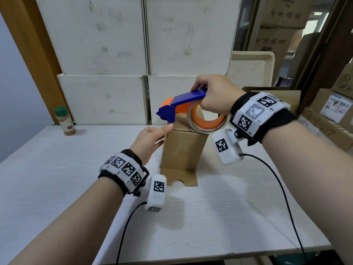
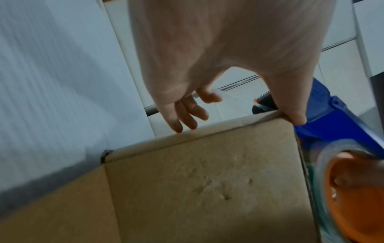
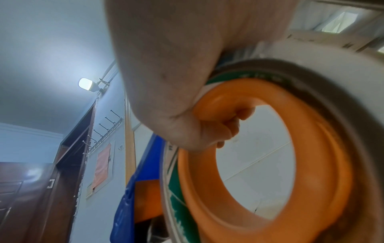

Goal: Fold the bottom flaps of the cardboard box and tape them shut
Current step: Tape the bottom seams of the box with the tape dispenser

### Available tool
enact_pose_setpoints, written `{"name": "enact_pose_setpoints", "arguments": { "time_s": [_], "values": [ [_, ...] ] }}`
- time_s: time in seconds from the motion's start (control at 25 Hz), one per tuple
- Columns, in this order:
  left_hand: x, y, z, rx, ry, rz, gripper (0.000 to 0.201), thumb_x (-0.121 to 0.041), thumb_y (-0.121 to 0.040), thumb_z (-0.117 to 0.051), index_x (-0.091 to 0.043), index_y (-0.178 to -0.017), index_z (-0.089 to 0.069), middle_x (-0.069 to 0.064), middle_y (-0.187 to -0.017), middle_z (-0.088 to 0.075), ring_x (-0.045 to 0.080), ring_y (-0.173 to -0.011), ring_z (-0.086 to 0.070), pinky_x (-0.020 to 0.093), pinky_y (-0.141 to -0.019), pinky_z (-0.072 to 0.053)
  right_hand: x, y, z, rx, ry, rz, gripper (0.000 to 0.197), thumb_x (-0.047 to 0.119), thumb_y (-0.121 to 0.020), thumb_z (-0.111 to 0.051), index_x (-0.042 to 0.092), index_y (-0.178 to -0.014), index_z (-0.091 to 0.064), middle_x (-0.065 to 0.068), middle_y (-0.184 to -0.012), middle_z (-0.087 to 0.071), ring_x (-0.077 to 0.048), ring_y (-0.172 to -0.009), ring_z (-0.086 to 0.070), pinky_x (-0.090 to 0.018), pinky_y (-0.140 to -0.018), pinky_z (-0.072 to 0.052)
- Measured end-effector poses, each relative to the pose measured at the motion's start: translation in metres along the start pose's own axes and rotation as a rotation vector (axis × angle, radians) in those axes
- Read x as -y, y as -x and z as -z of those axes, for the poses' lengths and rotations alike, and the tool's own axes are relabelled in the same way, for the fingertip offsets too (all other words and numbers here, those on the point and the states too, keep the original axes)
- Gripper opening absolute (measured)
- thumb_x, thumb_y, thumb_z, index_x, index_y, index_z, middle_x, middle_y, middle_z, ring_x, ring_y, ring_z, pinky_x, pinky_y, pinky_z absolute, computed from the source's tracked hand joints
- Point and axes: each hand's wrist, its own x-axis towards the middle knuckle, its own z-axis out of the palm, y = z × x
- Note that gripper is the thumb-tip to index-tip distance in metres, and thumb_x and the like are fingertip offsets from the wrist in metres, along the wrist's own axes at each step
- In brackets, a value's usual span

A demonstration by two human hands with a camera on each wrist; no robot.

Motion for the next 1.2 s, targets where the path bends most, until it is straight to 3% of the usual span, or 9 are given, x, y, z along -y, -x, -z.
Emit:
{"name": "enact_pose_setpoints", "arguments": {
  "time_s": [0.08,0.24,0.44,0.56,0.64,0.76,0.84,0.96,1.2],
  "values": [
    [0.001,-0.002,0.003,0.0,-0.01,0.003,0.078,-0.053,-0.056,-0.078,-0.006,-0.114,-0.054,0.01,-0.123,-0.064,0.018,-0.118,-0.059,0.038,-0.107,-0.042,-0.002,0.002,0.003,0.016,0.026,-0.007,0.041,-0.003,-0.076,-0.056,0.019,-0.11,-0.062,0.001,-0.099,-0.06,-0.018,-0.088,-0.058,-0.025,-0.071,-0.049],
    [-0.002,-0.002,0.008,0.034,-0.025,0.013,0.067,-0.052,-0.055,-0.078,-0.021,-0.105,-0.046,0.008,-0.114,-0.063,0.017,-0.119,-0.059,0.035,-0.103,-0.046,-0.005,0.005,0.007,0.046,0.055,-0.02,0.038,-0.001,-0.078,-0.056,0.018,-0.111,-0.061,0.0,-0.098,-0.06,-0.018,-0.087,-0.058,-0.026,-0.072,-0.049],
    [0.0,-0.003,0.01,0.044,-0.034,0.002,0.059,-0.048,-0.065,-0.077,-0.021,-0.108,-0.047,0.015,-0.128,-0.06,0.015,-0.116,-0.06,0.037,-0.105,-0.045,-0.006,0.007,0.006,0.043,0.046,-0.017,0.039,-0.002,-0.078,-0.058,0.019,-0.11,-0.061,0.001,-0.097,-0.06,-0.017,-0.086,-0.057,-0.023,-0.068,-0.046],
    [-0.001,-0.003,0.01,0.036,0.017,0.028,0.064,-0.051,-0.061,-0.076,-0.014,-0.108,-0.052,0.014,-0.127,-0.06,0.018,-0.119,-0.058,0.038,-0.105,-0.044,-0.007,0.008,0.007,0.036,0.038,-0.014,0.039,-0.002,-0.077,-0.057,0.019,-0.11,-0.061,0.001,-0.097,-0.06,-0.017,-0.085,-0.057,-0.022,-0.067,-0.045],
    [-0.002,-0.004,0.01,0.001,0.072,0.063,0.063,-0.054,-0.061,-0.073,-0.009,-0.104,-0.059,0.012,-0.115,-0.062,0.02,-0.115,-0.058,0.039,-0.104,-0.045,-0.007,0.009,0.007,0.031,0.038,-0.014,0.04,-0.002,-0.076,-0.057,0.019,-0.11,-0.061,0.001,-0.098,-0.06,-0.017,-0.086,-0.057,-0.023,-0.069,-0.046],
    [-0.003,-0.002,0.011,-0.015,0.185,0.068,0.03,-0.042,-0.068,-0.069,-0.017,-0.072,-0.053,0.004,-0.088,-0.056,0.019,-0.098,-0.059,0.038,-0.1,-0.046,-0.009,0.01,0.008,0.031,0.04,-0.016,0.04,-0.002,-0.076,-0.058,0.019,-0.11,-0.061,0.0,-0.099,-0.061,-0.018,-0.088,-0.058,-0.024,-0.07,-0.045],
    [-0.004,-0.001,0.012,-0.022,0.225,0.09,0.035,-0.042,-0.072,-0.066,-0.015,-0.06,-0.046,0.005,-0.083,-0.057,0.02,-0.09,-0.061,0.037,-0.097,-0.045,-0.009,0.012,0.007,0.029,0.043,-0.012,0.04,-0.003,-0.076,-0.058,0.019,-0.109,-0.061,0.0,-0.099,-0.061,-0.017,-0.086,-0.057,-0.022,-0.068,-0.043],
    [-0.005,-0.002,0.011,-0.057,0.271,0.118,0.039,-0.039,-0.089,-0.054,-0.015,-0.06,-0.046,0.005,-0.079,-0.059,0.018,-0.083,-0.061,0.035,-0.092,-0.047,-0.009,0.013,0.008,0.018,0.033,-0.007,0.04,-0.003,-0.075,-0.057,0.019,-0.108,-0.062,-0.001,-0.098,-0.061,-0.017,-0.085,-0.058,-0.023,-0.068,-0.044],
    [-0.007,-0.004,0.009,-0.056,0.243,0.119,0.037,-0.032,-0.093,-0.051,-0.015,-0.061,-0.042,0.006,-0.083,-0.057,0.021,-0.09,-0.059,0.035,-0.091,-0.048,-0.011,0.015,0.009,0.013,0.022,0.001,0.039,-0.004,-0.075,-0.057,0.018,-0.107,-0.062,-0.001,-0.097,-0.063,-0.016,-0.084,-0.058,-0.023,-0.069,-0.045]
  ]
}}
